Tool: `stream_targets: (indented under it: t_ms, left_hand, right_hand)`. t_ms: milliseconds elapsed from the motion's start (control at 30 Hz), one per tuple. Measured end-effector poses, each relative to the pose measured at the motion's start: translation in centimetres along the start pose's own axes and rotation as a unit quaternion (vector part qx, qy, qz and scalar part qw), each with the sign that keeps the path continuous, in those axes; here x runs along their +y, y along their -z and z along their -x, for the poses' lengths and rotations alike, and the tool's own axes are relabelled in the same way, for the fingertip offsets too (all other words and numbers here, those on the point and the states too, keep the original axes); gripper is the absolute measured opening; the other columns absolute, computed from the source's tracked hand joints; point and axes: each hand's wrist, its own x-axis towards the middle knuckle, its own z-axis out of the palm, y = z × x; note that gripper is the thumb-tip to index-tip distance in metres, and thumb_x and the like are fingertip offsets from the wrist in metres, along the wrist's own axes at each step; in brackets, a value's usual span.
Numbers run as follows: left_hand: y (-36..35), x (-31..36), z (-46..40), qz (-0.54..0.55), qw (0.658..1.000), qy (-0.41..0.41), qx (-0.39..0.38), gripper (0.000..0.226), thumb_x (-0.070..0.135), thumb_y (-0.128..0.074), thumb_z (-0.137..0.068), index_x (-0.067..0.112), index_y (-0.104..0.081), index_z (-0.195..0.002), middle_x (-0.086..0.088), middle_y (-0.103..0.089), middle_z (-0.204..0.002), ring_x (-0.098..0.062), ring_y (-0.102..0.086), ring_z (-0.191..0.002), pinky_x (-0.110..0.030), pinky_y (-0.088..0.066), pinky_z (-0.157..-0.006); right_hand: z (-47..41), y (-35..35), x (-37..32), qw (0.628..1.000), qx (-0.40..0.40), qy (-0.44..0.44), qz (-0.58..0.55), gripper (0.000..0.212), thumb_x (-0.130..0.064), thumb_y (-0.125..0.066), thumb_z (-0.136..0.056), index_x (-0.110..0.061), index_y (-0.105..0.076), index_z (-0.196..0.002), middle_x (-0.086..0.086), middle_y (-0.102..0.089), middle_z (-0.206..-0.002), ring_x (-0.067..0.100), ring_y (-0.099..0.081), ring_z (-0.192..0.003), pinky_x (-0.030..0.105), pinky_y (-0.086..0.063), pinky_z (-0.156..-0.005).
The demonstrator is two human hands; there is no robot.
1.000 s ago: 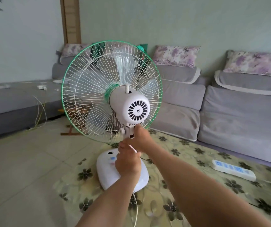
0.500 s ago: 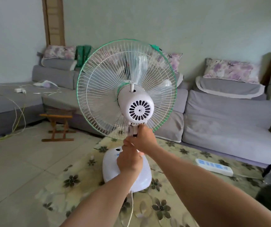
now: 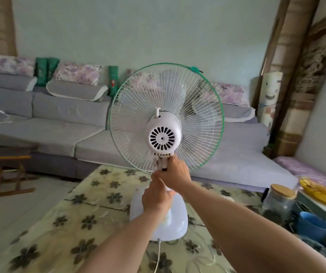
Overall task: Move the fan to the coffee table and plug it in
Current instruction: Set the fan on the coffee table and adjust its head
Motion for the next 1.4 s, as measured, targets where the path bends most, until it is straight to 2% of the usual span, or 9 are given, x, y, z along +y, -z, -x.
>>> stream_targets:
  t_ms: [100,267,433,567,767,1067,1167,1300,1400]
  left_hand:
    - [-0.9,0.0,-0.4,-0.018,1.0,-0.016,-0.01,0.075,0.044,-0.064,-0.088,0.012,-0.031,-0.147,-0.005,-0.062,-0.131,-0.03,-0.063,-0.119,-0.039,-0.05,-0.098]
    - [-1.9,-0.3,-1.0,-0.026,0.999,-0.04,-0.017,0.076,0.044,-0.064,-0.088,0.012,-0.028,-0.148,-0.007,-0.061,-0.133,-0.03,-0.061,-0.121,-0.039,-0.048,-0.099]
    - [-2.8,-0.8,-1.5,-0.039,0.998,-0.046,-0.027,0.071,0.043,-0.064,-0.088,0.011,-0.033,-0.144,-0.005,-0.063,-0.13,-0.03,-0.064,-0.117,-0.039,-0.051,-0.097]
    - [-3.3,-1.2,-2.0,-0.031,0.998,-0.039,-0.032,0.075,0.044,-0.065,-0.087,0.01,-0.032,-0.145,-0.006,-0.064,-0.129,-0.03,-0.064,-0.117,-0.041,-0.051,-0.096]
    - [-3.8,-1.9,-2.4,-0.013,0.999,-0.023,-0.03,0.066,0.043,-0.064,-0.086,0.011,-0.039,-0.138,-0.007,-0.066,-0.126,-0.032,-0.064,-0.114,-0.042,-0.052,-0.093]
    - [-4.4,-2.0,-2.2,-0.012,1.0,-0.017,0.0,0.053,0.043,-0.063,-0.087,0.013,-0.049,-0.129,-0.005,-0.069,-0.118,-0.03,-0.067,-0.107,-0.04,-0.053,-0.086]
    - [-4.6,-2.2,-2.2,-0.012,1.0,-0.017,0.004,0.051,0.045,-0.06,-0.088,0.013,-0.05,-0.127,-0.005,-0.069,-0.117,-0.03,-0.068,-0.105,-0.039,-0.054,-0.084]
    - [-4.7,-2.2,-1.9,-0.005,1.0,-0.014,0.009,0.054,0.045,-0.062,-0.089,0.013,-0.047,-0.131,-0.005,-0.067,-0.117,-0.03,-0.068,-0.105,-0.04,-0.053,-0.081]
    - [-4.8,-2.8,-0.7,0.017,0.999,-0.035,0.018,0.054,0.041,-0.064,-0.09,0.016,-0.04,-0.131,-0.004,-0.067,-0.112,-0.03,-0.069,-0.099,-0.041,-0.054,-0.077]
  right_hand:
    - [-0.2,-0.4,1.0,1.0,0.003,-0.017,-0.002,0.05,-0.032,-0.075,-0.069,-0.015,-0.055,-0.112,0.004,-0.068,-0.096,0.029,-0.067,-0.088,0.036,-0.053,-0.068]
    - [-0.8,-1.2,2.5,0.999,-0.003,-0.034,0.005,0.042,-0.029,-0.073,-0.071,-0.014,-0.061,-0.109,0.003,-0.065,-0.095,0.024,-0.06,-0.08,0.032,-0.043,-0.063]
    - [-1.4,-2.2,3.4,0.999,-0.013,-0.052,0.01,0.041,-0.03,-0.073,-0.073,-0.011,-0.061,-0.107,0.005,-0.065,-0.098,0.027,-0.065,-0.087,0.032,-0.044,-0.065]
    - [-1.8,-2.7,3.6,0.998,-0.018,-0.052,0.018,0.045,-0.032,-0.074,-0.072,-0.011,-0.06,-0.109,0.004,-0.066,-0.095,0.025,-0.062,-0.081,0.033,-0.046,-0.063]
    - [-1.5,-3.1,3.1,0.997,-0.019,-0.071,0.007,0.058,-0.036,-0.078,-0.067,-0.012,-0.05,-0.113,0.004,-0.065,-0.094,0.032,-0.067,-0.09,0.034,-0.047,-0.067]
    - [-1.2,-3.3,2.9,0.996,-0.026,-0.084,0.007,0.045,-0.031,-0.069,-0.073,-0.019,-0.034,-0.099,0.001,-0.058,-0.087,0.03,-0.063,-0.082,0.035,-0.047,-0.067]
    - [-1.0,-3.2,2.8,0.996,-0.028,-0.086,0.003,0.042,-0.031,-0.069,-0.075,-0.017,-0.038,-0.099,0.005,-0.064,-0.096,0.033,-0.068,-0.091,0.039,-0.053,-0.072]
    - [-0.5,-3.0,3.0,0.996,-0.042,-0.078,-0.029,0.048,-0.031,-0.072,-0.072,-0.017,-0.036,-0.099,0.003,-0.057,-0.095,0.031,-0.059,-0.083,0.036,-0.044,-0.066]
    - [0.2,-3.1,3.5,0.995,-0.058,-0.064,-0.048,0.037,-0.022,-0.066,-0.083,-0.015,-0.034,-0.1,0.011,-0.06,-0.105,0.031,-0.058,-0.087,0.036,-0.041,-0.068]
